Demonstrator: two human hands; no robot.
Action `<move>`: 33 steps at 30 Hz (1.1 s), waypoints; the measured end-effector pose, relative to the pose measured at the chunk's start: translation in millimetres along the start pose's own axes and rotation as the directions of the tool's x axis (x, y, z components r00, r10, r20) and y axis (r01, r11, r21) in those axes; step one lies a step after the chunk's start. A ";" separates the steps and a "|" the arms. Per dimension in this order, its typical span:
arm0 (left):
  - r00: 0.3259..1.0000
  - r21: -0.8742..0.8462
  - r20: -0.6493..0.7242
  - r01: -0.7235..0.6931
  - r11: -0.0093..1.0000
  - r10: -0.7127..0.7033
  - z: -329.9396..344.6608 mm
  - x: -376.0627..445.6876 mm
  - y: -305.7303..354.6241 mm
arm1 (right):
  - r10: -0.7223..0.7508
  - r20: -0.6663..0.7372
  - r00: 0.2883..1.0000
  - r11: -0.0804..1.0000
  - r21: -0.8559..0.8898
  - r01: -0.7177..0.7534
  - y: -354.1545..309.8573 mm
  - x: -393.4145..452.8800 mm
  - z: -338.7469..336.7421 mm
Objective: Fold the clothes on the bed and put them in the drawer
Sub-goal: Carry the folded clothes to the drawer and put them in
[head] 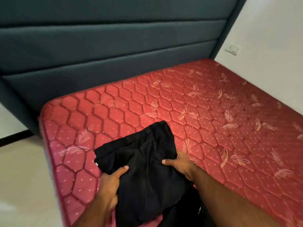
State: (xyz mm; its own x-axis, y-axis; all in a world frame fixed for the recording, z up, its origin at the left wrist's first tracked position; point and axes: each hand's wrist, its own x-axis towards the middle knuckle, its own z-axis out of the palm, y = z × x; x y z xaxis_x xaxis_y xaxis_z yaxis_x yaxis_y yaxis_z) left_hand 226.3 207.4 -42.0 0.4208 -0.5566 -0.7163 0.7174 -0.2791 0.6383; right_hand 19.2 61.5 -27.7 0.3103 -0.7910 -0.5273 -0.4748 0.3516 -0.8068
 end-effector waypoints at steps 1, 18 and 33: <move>1.000 -0.013 0.003 -0.003 1.000 0.003 -11.1 -21.9 10.2 | -0.031 0.007 0.999 1.000 0.006 0.031 -16.1 -22.0 7.3; 0.836 -0.321 -0.486 -0.440 0.839 0.253 -433.4 -437.5 83.9 | -0.219 0.630 0.746 0.874 -0.213 0.436 -153.4 -403.7 390.3; 0.331 -0.376 -0.925 -0.710 0.595 -0.188 -811.6 -588.9 -42.2 | 0.194 0.965 0.176 0.655 -0.261 0.709 -47.2 -634.2 855.7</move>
State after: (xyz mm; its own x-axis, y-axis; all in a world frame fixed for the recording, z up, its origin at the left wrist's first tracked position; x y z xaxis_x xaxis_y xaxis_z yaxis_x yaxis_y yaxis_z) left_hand 398.9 1182.1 124.2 0.5179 0.5916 -0.6179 0.3365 0.5232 0.7830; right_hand 549.5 975.0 116.8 0.7571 0.4125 -0.5066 -0.3061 -0.4611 -0.8329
